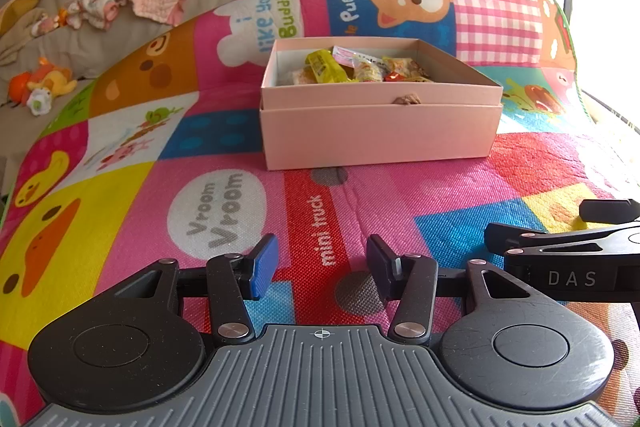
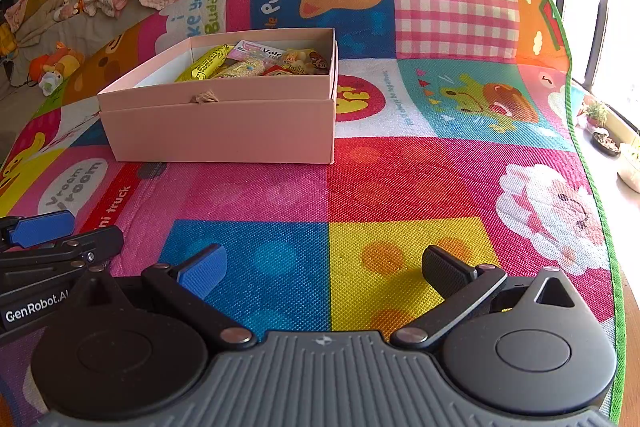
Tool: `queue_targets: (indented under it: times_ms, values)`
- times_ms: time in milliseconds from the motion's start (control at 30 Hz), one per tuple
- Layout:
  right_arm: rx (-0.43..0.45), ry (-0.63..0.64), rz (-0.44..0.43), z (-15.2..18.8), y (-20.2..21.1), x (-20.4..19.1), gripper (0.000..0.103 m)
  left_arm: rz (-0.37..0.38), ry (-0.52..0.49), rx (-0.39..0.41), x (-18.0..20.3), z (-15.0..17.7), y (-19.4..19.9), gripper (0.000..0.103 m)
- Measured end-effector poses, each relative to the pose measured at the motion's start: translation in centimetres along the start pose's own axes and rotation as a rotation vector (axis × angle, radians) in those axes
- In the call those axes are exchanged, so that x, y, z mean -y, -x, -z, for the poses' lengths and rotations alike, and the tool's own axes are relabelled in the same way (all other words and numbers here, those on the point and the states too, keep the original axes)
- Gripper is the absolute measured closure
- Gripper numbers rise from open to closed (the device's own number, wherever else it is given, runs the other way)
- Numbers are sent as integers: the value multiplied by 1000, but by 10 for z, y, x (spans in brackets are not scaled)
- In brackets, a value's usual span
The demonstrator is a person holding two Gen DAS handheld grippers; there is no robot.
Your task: Organize objects
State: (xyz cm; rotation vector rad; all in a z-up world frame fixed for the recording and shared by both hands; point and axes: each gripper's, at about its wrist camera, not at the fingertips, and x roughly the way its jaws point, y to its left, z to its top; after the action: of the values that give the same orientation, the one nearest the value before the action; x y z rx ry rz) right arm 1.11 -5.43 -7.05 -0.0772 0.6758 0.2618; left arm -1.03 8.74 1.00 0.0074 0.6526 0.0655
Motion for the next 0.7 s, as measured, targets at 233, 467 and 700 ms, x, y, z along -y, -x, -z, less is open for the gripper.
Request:
queue_targets:
  times_ms: [233, 467, 700]
  values:
    - [0, 0, 0, 0, 0, 0, 0, 1, 2, -1, 0, 0, 0, 49]
    - [0, -1, 0, 0, 0, 0, 0, 0, 4, -3, 0, -1, -1, 49]
    - [0, 0, 0, 0, 0, 0, 0, 0, 5, -4, 0, -1, -2, 49]
